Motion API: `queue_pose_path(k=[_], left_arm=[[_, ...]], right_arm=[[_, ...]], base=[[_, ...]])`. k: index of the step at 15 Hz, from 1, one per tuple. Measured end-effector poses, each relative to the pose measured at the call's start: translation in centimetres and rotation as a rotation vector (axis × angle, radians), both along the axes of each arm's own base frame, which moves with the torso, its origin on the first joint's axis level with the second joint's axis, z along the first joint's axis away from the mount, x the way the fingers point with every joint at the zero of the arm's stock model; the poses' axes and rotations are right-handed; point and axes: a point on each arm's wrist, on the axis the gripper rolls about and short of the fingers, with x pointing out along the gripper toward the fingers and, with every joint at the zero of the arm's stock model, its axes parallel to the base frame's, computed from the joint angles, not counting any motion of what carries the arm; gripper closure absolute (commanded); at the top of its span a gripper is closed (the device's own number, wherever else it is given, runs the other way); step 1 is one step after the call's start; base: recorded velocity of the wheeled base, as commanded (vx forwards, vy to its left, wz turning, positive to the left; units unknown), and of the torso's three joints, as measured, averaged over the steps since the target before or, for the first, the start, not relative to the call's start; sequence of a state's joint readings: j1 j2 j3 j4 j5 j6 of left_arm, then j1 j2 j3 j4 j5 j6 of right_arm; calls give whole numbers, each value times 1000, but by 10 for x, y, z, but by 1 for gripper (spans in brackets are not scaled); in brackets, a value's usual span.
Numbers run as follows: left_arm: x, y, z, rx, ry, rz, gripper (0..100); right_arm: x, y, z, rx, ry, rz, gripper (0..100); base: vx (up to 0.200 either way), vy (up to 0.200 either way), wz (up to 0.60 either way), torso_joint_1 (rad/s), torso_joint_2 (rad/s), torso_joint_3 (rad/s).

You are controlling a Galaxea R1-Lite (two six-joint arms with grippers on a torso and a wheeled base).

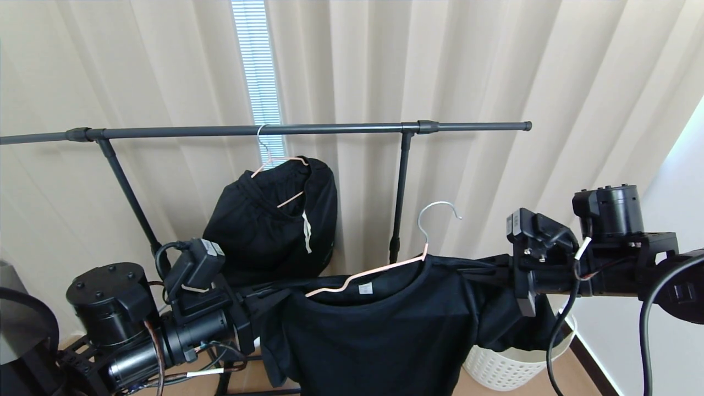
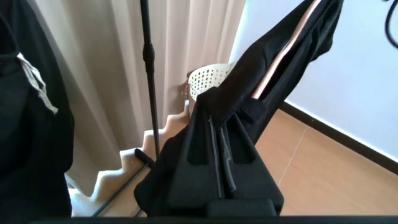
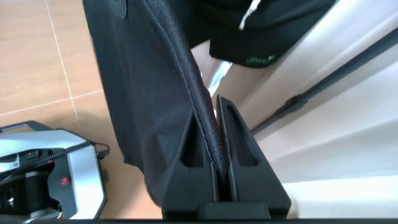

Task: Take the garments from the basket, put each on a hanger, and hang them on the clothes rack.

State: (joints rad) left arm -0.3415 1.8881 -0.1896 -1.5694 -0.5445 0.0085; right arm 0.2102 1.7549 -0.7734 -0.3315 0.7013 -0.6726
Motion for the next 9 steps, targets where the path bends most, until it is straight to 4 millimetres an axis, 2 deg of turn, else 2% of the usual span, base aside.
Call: queue_pose_path(k=[5,9], left_arm=[[-8,-2,8,-11,-26,-19,100],[-14,-9,7,-9,-16,-55,100]], right_arm=[[6,4,-5,-8,26,-29,100],[3,18,-3,60,128,-47,100]], base=[[0,0,0,0,0,0],[0,0,0,0,0,0]])
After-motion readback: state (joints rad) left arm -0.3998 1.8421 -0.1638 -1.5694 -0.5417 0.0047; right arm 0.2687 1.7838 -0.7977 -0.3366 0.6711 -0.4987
